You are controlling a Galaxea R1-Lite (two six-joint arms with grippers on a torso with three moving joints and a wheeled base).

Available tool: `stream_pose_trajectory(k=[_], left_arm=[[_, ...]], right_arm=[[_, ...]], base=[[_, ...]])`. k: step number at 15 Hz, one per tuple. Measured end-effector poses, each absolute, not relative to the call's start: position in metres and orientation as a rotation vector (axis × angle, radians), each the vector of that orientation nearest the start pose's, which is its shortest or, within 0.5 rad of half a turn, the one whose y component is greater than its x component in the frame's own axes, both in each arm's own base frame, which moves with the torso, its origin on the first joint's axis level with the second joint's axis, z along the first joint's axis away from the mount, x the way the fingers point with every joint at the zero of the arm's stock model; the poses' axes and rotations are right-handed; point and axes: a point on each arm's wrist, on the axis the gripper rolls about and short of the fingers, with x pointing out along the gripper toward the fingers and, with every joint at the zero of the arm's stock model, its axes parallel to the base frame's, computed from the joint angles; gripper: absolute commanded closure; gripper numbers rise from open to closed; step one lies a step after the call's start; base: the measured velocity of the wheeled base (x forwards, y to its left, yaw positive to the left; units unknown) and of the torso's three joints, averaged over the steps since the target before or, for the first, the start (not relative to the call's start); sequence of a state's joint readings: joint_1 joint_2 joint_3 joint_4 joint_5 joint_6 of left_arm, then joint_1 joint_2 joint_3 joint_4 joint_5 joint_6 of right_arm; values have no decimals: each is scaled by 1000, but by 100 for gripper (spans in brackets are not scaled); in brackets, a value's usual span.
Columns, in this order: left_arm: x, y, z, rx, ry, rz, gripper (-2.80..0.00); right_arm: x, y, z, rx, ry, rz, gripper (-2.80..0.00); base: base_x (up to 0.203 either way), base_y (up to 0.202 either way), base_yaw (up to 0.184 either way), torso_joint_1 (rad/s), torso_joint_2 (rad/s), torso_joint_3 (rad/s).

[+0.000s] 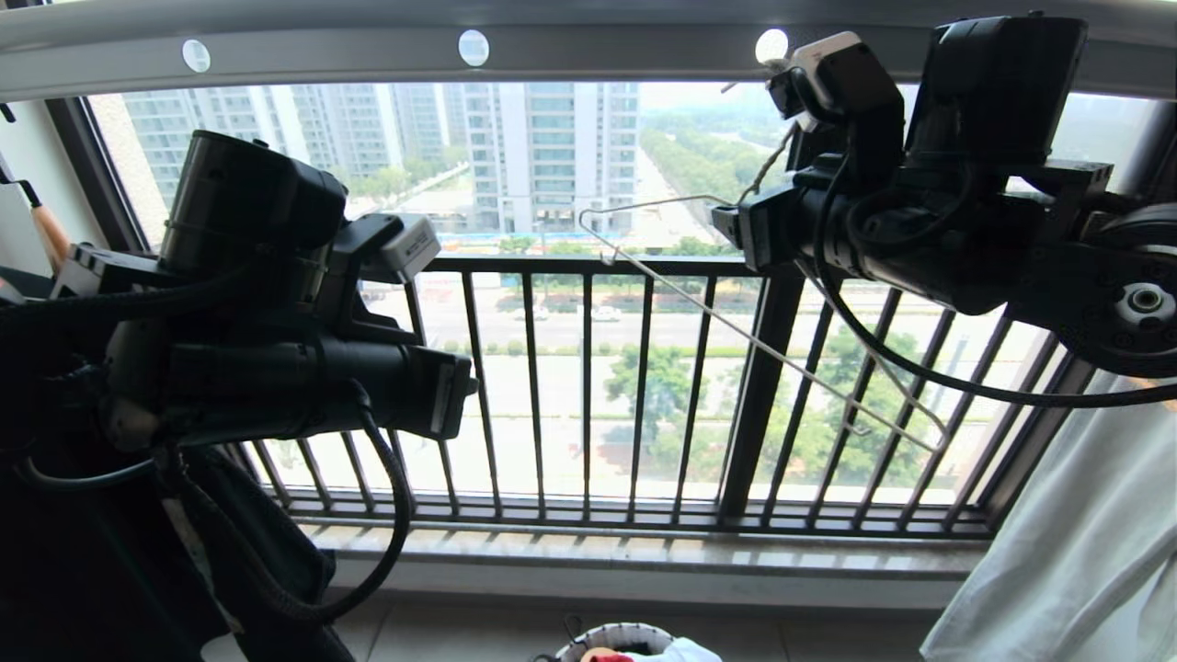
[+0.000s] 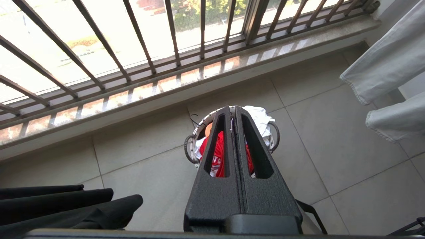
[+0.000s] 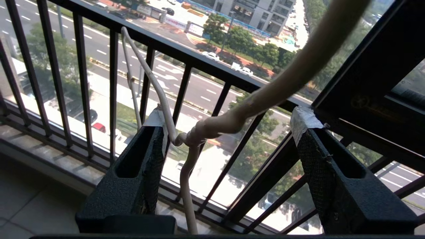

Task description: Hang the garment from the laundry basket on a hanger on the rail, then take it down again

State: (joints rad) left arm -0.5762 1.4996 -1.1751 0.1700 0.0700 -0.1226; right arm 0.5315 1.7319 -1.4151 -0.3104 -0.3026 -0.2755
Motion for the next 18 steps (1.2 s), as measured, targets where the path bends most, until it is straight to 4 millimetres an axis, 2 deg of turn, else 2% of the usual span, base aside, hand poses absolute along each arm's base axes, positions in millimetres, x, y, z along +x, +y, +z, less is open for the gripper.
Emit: stream_pose_trajectory(k=[3,8,10,15,16,18], left_arm=[[216,-139,267,38,501,-469,0],[215,-143,266,44,504,-483,0],[214,-147,265,51,512,-496,0],[211,-153,260,62,527,-516,0],[211,-154,259,65,530,-518,0],[211,-154,259,65,531,-518,0]], right_arm=[[264,150,317,-238,-24,239,-280],[190,112,331,-157,-76,274,-280],[163,97,330,-155,-71,304,-280],[121,71,328,-124,-64,333,-280],[114,67,329,-117,-68,334,0],[105,61,327,-110,-77,336,0]], base=[[0,0,0,0,0,0],[0,0,0,0,0,0],[0,0,0,0,0,0],[0,0,0,0,0,0],[0,0,0,0,0,0],[0,0,0,0,0,0]])
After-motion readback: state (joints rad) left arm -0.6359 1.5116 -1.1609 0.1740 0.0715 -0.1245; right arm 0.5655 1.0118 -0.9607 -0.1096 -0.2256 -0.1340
